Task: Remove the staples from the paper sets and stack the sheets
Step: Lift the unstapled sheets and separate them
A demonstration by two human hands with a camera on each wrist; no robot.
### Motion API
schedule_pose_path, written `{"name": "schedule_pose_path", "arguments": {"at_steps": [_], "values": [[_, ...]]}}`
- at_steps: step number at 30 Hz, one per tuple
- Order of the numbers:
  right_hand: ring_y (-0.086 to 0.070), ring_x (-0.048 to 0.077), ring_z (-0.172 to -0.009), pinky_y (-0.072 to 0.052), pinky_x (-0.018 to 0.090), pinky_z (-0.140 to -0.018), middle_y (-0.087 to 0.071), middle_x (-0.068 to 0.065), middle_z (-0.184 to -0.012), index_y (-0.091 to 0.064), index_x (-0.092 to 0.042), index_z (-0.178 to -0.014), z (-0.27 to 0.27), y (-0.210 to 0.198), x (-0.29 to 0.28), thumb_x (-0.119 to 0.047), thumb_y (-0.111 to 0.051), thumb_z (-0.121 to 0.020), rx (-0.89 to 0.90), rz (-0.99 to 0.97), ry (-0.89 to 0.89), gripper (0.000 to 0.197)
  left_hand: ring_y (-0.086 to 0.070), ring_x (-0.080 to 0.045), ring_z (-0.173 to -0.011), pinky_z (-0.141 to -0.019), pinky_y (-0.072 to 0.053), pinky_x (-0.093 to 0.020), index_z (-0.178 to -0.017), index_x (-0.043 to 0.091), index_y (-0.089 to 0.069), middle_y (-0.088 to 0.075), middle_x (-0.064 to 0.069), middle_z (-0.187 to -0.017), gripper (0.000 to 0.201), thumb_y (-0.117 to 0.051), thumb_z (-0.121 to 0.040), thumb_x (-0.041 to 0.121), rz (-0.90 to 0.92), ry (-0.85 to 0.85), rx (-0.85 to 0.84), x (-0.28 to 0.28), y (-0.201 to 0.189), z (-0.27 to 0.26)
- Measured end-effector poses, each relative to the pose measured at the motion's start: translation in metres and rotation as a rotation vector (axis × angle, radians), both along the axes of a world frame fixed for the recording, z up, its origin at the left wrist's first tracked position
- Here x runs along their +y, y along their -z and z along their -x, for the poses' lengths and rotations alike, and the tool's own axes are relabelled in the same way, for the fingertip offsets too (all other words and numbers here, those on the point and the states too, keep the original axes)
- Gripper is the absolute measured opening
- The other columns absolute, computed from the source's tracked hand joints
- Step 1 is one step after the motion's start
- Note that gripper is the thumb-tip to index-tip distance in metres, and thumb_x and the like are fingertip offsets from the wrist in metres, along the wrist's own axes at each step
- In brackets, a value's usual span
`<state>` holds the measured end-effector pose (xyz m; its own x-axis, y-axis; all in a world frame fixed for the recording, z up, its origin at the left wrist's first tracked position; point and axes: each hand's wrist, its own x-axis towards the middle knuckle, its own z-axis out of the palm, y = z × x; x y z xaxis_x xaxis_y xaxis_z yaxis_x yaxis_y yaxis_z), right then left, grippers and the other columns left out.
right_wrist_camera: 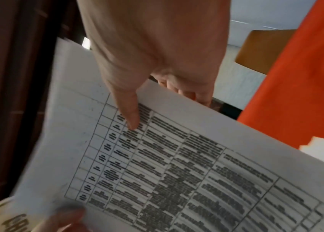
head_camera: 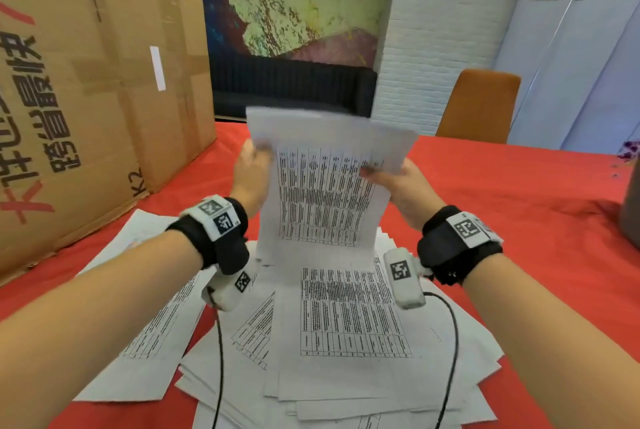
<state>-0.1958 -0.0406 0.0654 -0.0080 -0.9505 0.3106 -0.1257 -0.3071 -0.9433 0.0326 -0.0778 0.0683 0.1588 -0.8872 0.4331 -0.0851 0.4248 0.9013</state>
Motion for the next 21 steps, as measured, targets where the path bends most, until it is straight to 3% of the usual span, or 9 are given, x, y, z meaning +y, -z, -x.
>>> {"name": "schedule_pose_path", "arguments": {"at_steps": [3,5,7,9,11,14,18,19,21], "values": [[-0.064,0.018,-0.107,-0.045,0.042,-0.104,-0.068,0.006,-0.116,-0.063,-0.007,-0.121,-0.012,-0.002,-0.002,-0.009,-0.07,-0.084,-0.042,0.027,0.163,0.037,-0.054,-0.014,-0.084,-0.075,-0.043,-0.032,-0.102,0.016,-0.06,-0.061,0.004,-0.091,0.02,-0.042,-0.095,0.024,0.033,-0.037,-0.045,-0.005,0.01,0.006],[-0.065,0.018,-0.105,-0.047,0.042,-0.101,-0.069,0.005,-0.112,-0.065,-0.009,-0.116,-0.017,-0.021,-0.001,-0.012,-0.066,-0.088,-0.025,0.11,0.207,0.028,-0.057,-0.008,-0.081,-0.074,-0.048,-0.026,-0.113,0.013,-0.059,-0.063,0.005,-0.095,0.026,-0.039,-0.097,0.016,0.156,-0.015,-0.094,0.005,-0.007,0.013],[-0.066,0.02,-0.103,-0.05,0.044,-0.097,-0.071,0.007,-0.109,-0.067,-0.009,-0.11,-0.018,-0.045,0.0,-0.016,-0.065,-0.089,0.008,0.204,0.245,0.022,-0.057,-0.009,-0.075,-0.066,-0.048,-0.023,-0.116,0.013,-0.054,-0.062,0.002,-0.093,0.027,-0.034,-0.099,0.011,0.327,-0.008,-0.174,0.018,-0.033,0.021],[-0.067,0.023,-0.099,-0.051,0.048,-0.094,-0.071,0.013,-0.106,-0.069,-0.013,-0.102,-0.015,-0.064,0.002,-0.017,-0.064,-0.09,0.017,0.283,0.256,0.013,-0.048,-0.004,-0.063,-0.054,-0.042,-0.021,-0.109,0.014,-0.048,-0.056,0.005,-0.08,0.02,-0.031,-0.1,0.009,0.433,-0.027,-0.15,0.024,-0.048,0.027],[-0.066,0.023,-0.099,-0.051,0.048,-0.094,-0.071,0.013,-0.105,-0.068,-0.017,-0.098,-0.013,-0.069,0.004,-0.014,-0.063,-0.09,0.014,0.315,0.241,0.01,-0.04,0.0,-0.053,-0.05,-0.034,-0.021,-0.104,0.013,-0.042,-0.049,0.007,-0.072,0.014,-0.031,-0.098,0.007,0.434,-0.057,-0.071,0.025,-0.046,0.028],[-0.065,0.018,-0.106,-0.049,0.041,-0.099,-0.069,0.006,-0.114,-0.064,-0.009,-0.116,-0.008,-0.042,0.004,-0.01,-0.065,-0.088,-0.016,0.228,0.178,0.028,-0.042,0.002,-0.051,-0.049,-0.033,-0.019,-0.106,0.014,-0.039,-0.049,0.01,-0.072,0.018,-0.033,-0.094,0.002,0.285,-0.046,-0.016,0.024,-0.019,0.026],[-0.064,0.014,-0.107,-0.05,0.042,-0.097,-0.066,-0.001,-0.117,-0.052,-0.012,-0.125,-0.005,-0.021,0.002,-0.022,-0.075,-0.079,0.081,0.26,0.291,0.053,-0.055,-0.013,-0.07,-0.058,-0.046,-0.023,-0.136,0.031,-0.022,-0.055,0.004,-0.092,0.061,-0.038,-0.089,-0.005,0.349,0.0,-0.043,0.025,-0.005,0.022],[-0.062,0.013,-0.106,-0.05,0.039,-0.097,-0.062,-0.002,-0.119,-0.046,-0.012,-0.128,-0.004,-0.025,0.003,-0.02,-0.076,-0.079,0.118,0.31,0.352,0.059,-0.056,-0.009,-0.076,-0.06,-0.046,-0.017,-0.14,0.031,-0.017,-0.055,0.002,-0.102,0.07,-0.039,-0.087,-0.009,0.404,-0.001,-0.077,0.025,-0.01,0.022],[-0.054,0.015,-0.118,-0.042,0.026,-0.104,-0.047,-0.005,-0.134,-0.029,-0.014,-0.143,-0.002,-0.038,0.006,-0.012,-0.073,-0.081,0.235,0.469,0.432,0.076,-0.051,0.013,-0.096,-0.071,-0.041,-0.001,-0.146,0.026,-0.016,-0.043,0.002,-0.135,0.077,-0.039,-0.083,-0.014,0.507,-0.008,-0.186,0.023,-0.021,0.021]]}}
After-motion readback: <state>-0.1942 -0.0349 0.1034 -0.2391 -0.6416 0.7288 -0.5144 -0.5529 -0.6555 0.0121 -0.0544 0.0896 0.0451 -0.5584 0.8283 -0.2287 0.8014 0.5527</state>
